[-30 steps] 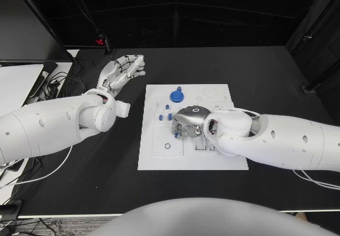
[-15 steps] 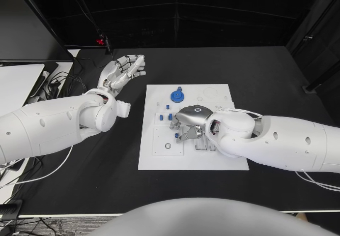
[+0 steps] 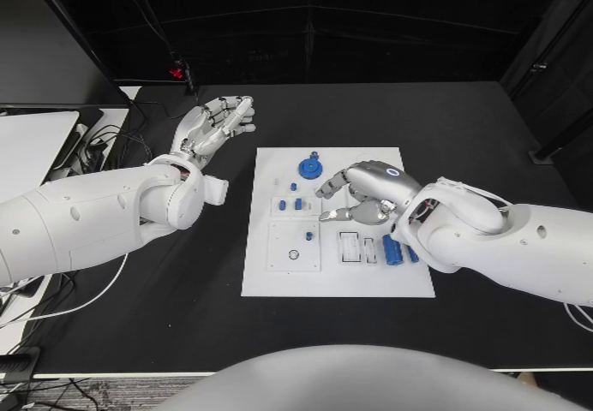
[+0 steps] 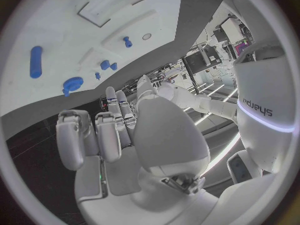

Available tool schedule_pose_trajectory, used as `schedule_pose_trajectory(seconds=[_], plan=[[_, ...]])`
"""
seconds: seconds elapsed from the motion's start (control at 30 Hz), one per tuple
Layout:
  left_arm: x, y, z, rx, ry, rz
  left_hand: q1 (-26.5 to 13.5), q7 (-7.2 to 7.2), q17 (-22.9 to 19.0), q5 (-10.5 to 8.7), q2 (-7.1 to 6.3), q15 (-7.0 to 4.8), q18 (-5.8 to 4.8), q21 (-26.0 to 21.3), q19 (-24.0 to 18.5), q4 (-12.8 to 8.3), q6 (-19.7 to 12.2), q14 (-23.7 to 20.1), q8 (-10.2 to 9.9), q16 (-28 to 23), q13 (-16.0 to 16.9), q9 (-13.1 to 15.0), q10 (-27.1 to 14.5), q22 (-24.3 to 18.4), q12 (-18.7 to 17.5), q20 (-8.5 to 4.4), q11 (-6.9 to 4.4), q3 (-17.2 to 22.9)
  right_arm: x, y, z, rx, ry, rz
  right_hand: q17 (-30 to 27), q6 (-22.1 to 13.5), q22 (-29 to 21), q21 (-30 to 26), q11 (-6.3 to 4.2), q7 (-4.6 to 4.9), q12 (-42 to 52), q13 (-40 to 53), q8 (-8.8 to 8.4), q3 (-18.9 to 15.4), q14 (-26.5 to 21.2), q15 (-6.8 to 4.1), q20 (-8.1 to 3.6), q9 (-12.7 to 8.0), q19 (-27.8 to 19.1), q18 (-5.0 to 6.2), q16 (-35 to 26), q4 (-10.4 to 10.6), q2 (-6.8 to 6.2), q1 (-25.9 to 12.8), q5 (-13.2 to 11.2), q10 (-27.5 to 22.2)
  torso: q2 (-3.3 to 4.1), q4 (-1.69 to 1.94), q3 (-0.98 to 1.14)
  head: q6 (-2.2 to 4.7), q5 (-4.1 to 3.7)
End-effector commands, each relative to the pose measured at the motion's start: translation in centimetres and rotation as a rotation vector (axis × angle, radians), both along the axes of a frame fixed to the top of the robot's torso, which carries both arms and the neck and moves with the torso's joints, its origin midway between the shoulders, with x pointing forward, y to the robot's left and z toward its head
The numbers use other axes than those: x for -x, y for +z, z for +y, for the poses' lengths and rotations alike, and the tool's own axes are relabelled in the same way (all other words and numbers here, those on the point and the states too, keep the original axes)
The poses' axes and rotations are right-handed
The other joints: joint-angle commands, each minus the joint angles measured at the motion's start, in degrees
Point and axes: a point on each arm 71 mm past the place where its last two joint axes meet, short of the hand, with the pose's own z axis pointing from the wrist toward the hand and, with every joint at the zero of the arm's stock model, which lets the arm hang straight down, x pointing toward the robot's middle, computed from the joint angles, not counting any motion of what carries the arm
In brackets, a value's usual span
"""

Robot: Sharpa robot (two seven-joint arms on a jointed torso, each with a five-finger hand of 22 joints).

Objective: Assemble the parts on the task board

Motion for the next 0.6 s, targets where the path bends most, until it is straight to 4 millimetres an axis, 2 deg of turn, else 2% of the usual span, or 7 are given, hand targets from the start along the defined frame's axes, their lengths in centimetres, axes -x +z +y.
schedule_pose_trajectory(seconds=[0.03,0.1,0.2,0.33,0.43,0.6], plan=[[0.1,0.5,-0.1,0.022,-0.014,-0.057,-0.09,8.27,-0.09,0.24,0.64,0.1,-0.93,0.28,0.42,-0.17,-0.4,-0.34,0.22,0.12,-0.06,-0.06,-0.42,-0.06,0.24,0.12,0.03,0.05,-0.3,1.2,-1.6,-0.16,-0.007,-0.028,9.23,0.32,14.27,0.36,0.29,-0.19,0.43,0.07,-0.1,-0.52,4.81,0.25,0.34,-0.1,4.86,0.08,-0.23,-0.06,-0.04,-0.74,0.02,-0.18,0.01,-0.01,0.02,0.04,0.1],[0.1,0.5,-0.1,0.022,-0.013,-0.057,-0.09,8.27,-0.09,0.24,0.64,0.1,-0.93,0.28,0.42,-0.17,-0.4,-0.34,0.22,0.12,-0.06,-0.06,-0.42,-0.06,0.24,0.12,0.03,0.05,-0.8,1.0,-2.7,-0.157,-0.045,-0.013,9.68,-0.63,14.32,0.46,0.48,0.03,0.29,-0.04,-0.69,-0.93,4.92,0.37,0.38,-0.34,4.93,0.05,0.01,-0.39,-0.67,-0.08,0.03,-0.79,-0.02,-0.03,-0.01,-0.05,0.03],[0.1,0.5,-0.1,0.021,-0.012,-0.057,-0.1,8.27,-0.11,0.24,0.64,0.1,-0.93,0.29,0.44,-0.17,-0.41,-0.35,0.23,0.13,-0.07,-0.06,-0.42,-0.05,0.26,0.12,0.04,0.04,-1.8,0.6,-4.2,-0.139,-0.101,0.01,10.19,-1.79,14.34,0.5,0.64,0.14,0.27,-0.06,-1.34,-1.05,5.03,0.53,0.5,-0.49,4.94,0.04,0.28,-0.69,-0.79,1.39,0.02,-1.39,-0.01,0.0,-0.07,0.01,-0.22],[0.1,0.4,-0.1,0.021,-0.013,-0.056,-0.11,8.27,-0.18,0.25,0.68,0.11,-0.93,0.3,0.49,-0.16,-0.46,-0.38,0.3,0.18,-0.1,-0.08,-0.45,-0.03,0.34,0.12,0.04,0.02,-3.1,-0.3,-5.8,-0.093,-0.169,0.056,10.64,-3.04,14.34,0.48,0.92,0.39,0.07,-0.1,-1.8,-1.33,5.12,0.83,0.72,-0.55,4.92,0.04,0.54,-0.81,-0.94,3.34,0.04,-2.76,0.03,0.01,0.03,0.21,-0.56],[0.1,0.4,-0.2,0.021,-0.013,-0.055,-0.11,8.27,-0.18,0.25,0.68,0.11,-0.93,0.3,0.49,-0.16,-0.46,-0.38,0.3,0.18,-0.1,-0.08,-0.45,-0.03,0.34,0.12,0.04,0.02,-3.6,-0.8,-6.4,-0.048,-0.2,0.079,10.45,-3.69,14.24,0.27,1.09,0.56,0.09,-0.08,-1.86,-1.61,5.07,0.96,0.85,-0.57,4.77,0.11,0.47,-0.57,-1.04,3.58,0.03,-3.24,0.1,0.02,0.06,0.43,-0.53],[0.1,0.4,0.0,0.02,-0.01,-0.055,-0.12,8.28,-0.27,0.24,0.81,0.11,-0.93,0.3,0.48,-0.16,-0.52,-0.41,0.39,0.25,-0.14,-0.11,-0.49,-0.08,0.44,0.12,0.04,0.02,-4.1,-1.5,-6.7,0.053,-0.235,0.102,11.03,-3.79,14.17,0.13,1.15,0.51,0.19,-0.04,-1.64,-1.7,5.19,1.09,1.0,-0.46,4.66,0.15,0.75,-0.71,-1.13,4.83,0.03,-3.9,0.06,-0.09,0.03,0.36,-0.55]])
